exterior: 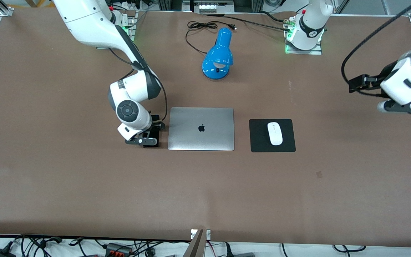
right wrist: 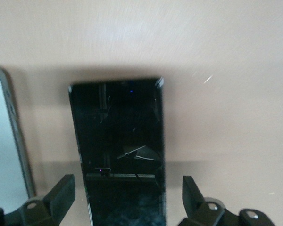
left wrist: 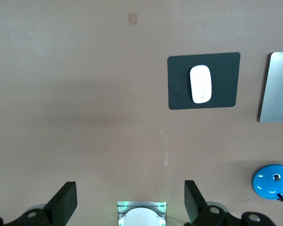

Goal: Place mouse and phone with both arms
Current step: 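Release the phone beside the laptop and withdraw the right gripper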

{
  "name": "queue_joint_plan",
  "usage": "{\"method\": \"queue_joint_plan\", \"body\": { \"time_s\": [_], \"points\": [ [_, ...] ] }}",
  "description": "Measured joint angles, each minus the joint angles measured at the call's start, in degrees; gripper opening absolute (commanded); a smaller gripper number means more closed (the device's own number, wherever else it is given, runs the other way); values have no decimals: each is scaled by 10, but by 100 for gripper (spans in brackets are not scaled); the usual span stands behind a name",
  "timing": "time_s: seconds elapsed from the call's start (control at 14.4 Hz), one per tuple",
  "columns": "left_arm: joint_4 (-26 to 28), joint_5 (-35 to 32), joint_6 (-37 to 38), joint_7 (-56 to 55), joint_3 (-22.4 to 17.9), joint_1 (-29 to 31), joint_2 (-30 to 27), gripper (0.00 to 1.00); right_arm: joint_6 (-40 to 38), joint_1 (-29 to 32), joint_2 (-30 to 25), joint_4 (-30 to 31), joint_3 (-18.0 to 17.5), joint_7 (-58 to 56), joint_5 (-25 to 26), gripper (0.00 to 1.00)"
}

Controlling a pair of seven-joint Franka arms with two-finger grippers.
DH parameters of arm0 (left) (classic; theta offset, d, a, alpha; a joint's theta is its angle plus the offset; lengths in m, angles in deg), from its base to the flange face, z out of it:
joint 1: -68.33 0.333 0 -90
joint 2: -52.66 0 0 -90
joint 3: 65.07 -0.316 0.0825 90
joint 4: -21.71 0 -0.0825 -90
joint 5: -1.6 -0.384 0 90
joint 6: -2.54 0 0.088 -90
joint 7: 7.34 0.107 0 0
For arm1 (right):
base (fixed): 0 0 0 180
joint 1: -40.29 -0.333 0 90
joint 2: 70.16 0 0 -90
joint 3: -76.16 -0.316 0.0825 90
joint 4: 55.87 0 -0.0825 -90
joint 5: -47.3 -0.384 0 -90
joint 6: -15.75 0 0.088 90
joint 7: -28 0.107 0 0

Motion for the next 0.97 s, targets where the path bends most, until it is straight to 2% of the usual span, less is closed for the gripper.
{"method": "queue_joint_plan", "body": {
  "time_s": [0.14, 0.28, 0.49, 0.69, 0.97],
  "points": [
    [25, 30, -59, 11, -8, 0, -20, 100, -53, 19, -13, -44, 4, 0, 0, 100],
    [86, 43, -109, 21, -20, 1, -60, 100, -121, 46, -28, -97, 5, -1, 0, 100],
    [145, 42, -140, 27, -32, 23, -102, 100, -217, 90, -48, -169, 7, -7, 0, 100],
    [162, 27, -129, 33, -34, 33, -113, 100, -275, 147, -74, -204, 9, -19, 0, 100],
    [162, 24, -126, 35, -32, 33, -113, 100, -321, 213, -125, -213, 9, -40, 0, 100]
  ]
}}
